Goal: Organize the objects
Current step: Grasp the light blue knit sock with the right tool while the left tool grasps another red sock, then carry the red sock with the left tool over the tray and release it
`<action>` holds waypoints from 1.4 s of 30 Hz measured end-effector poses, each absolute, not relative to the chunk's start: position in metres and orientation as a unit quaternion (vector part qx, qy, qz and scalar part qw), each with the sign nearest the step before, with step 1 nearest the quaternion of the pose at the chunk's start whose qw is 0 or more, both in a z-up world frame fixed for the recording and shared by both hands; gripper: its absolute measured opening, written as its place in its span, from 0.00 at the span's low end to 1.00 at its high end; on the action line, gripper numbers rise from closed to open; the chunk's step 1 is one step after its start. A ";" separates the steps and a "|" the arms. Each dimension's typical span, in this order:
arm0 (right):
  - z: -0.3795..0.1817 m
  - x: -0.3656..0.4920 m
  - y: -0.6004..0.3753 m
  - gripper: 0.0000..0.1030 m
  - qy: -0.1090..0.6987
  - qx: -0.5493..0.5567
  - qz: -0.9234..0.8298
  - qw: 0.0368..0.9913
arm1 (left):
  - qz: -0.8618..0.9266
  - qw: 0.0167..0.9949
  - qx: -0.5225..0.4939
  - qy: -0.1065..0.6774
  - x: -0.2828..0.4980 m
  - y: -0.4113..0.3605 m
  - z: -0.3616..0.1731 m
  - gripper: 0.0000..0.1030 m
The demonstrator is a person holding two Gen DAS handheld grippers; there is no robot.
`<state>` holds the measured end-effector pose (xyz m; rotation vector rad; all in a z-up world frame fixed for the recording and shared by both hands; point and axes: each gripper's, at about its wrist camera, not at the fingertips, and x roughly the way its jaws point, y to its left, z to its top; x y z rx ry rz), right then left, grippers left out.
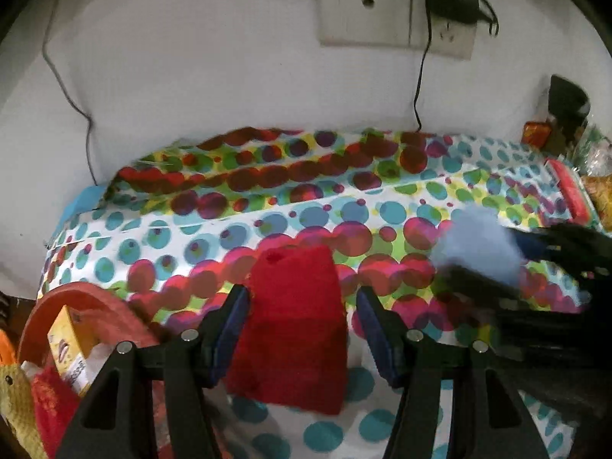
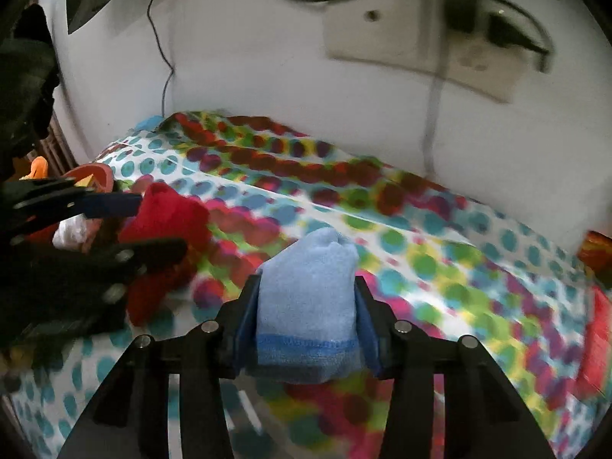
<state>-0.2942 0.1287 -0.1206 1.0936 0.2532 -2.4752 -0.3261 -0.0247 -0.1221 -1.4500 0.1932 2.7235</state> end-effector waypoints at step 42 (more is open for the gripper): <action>-0.144 -0.270 0.179 0.48 0.088 0.430 -0.886 0.145 | 0.900 0.010 -0.436 -0.009 -0.196 0.020 -0.111 0.30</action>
